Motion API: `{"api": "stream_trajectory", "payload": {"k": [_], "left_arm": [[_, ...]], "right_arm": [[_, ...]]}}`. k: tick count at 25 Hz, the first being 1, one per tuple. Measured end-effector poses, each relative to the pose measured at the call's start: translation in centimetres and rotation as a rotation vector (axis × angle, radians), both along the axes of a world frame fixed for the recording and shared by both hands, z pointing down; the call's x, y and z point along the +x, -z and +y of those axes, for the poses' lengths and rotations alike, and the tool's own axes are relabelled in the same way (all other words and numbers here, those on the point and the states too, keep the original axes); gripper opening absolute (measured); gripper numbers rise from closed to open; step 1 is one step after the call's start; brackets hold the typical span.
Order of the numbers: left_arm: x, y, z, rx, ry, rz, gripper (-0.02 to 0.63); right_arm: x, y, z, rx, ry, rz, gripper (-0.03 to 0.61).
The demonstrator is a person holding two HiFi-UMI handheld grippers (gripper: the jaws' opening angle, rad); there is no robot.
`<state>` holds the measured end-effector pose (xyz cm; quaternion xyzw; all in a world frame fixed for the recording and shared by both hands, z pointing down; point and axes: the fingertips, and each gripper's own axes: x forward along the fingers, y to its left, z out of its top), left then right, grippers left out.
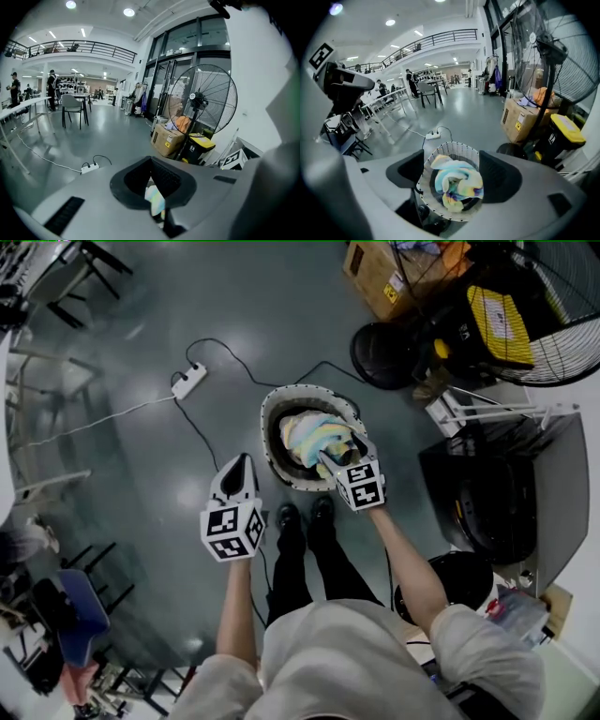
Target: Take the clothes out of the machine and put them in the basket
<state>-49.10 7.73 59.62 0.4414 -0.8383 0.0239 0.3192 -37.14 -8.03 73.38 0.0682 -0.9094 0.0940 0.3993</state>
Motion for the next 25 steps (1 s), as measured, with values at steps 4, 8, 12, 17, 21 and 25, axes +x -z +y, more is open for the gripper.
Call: {"api": "stream_trajectory", "payload": {"k": [4,8,12,17,21,25], "left_arm": [[0.1,-0.1,-0.4,-0.002,-0.012,0.004,0.017],[0.2,0.3,-1.0,0.006,-0.024,-0.001,0.017],[0.1,1.1,-0.9,0.005,-0.031,-0.011,0.017],[0.2,2.5,-0.7,0.011,-0.037,-0.021,0.017],[0.4,5.0,-0.9,0.030,-0.036,-0.045,0.017],[0.6,8.5,-1.4,0.050,-0.057,-0.087,0.017]], "right_arm": [[0.1,0.8,0.3,0.011,0.004,-0.020,0.377],[0.4,1.6,0.0,0.014,-0.022,-0.028,0.283],[0.3,3.9,-0.3,0.016,-0.052,-0.073,0.183],[0.7,7.4,-0.9,0.054,-0.082,-0.114,0.032],[1.6,11.8,-1.5,0.089,-0.105,-0.182,0.023],[2.3,17.3,-2.2,0.123,-0.122,-0.267,0.023]]}}
